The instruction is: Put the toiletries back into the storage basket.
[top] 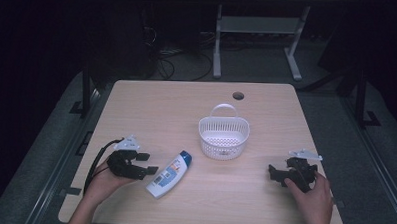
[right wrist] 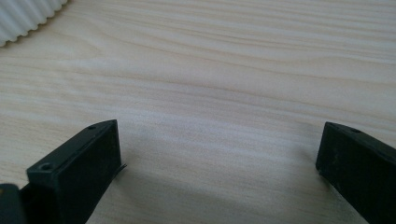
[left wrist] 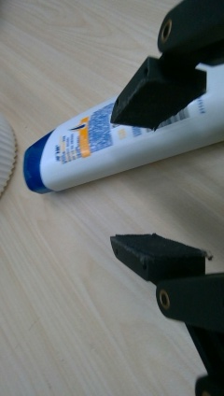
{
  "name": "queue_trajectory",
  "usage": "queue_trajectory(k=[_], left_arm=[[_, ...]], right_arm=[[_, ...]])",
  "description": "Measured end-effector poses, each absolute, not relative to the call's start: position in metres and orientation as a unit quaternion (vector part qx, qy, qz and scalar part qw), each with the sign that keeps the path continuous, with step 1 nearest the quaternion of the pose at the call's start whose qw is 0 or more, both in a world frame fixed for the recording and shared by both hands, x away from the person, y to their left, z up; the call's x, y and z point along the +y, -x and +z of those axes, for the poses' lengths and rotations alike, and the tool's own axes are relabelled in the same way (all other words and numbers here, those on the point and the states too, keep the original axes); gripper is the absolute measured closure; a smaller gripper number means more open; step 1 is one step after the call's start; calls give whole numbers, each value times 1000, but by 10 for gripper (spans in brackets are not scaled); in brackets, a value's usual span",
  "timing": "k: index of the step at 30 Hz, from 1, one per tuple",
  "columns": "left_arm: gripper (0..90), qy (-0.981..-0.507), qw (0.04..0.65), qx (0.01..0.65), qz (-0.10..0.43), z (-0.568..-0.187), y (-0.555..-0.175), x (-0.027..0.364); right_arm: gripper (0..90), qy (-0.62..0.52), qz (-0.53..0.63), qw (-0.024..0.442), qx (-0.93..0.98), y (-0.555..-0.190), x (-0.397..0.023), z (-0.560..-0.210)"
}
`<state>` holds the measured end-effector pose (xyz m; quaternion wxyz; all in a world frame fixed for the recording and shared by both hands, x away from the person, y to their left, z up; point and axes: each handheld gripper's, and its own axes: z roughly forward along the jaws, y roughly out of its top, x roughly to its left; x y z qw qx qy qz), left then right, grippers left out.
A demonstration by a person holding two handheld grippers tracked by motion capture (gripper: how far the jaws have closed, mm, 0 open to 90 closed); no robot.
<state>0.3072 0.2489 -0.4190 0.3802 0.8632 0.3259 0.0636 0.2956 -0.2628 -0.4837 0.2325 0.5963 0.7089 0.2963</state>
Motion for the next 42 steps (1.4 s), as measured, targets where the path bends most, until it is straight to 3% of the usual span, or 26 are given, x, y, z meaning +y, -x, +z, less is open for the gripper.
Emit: queue_trajectory(k=[25,42], left_arm=[[145,-884,327,324,87,-406,-331,186],[134,-892,289,341,68,-417,-341,160]], right_arm=[[0,-596,296,233,709,-296,-263,-484],[0,-596,296,233,709,-296,-263,-484]])
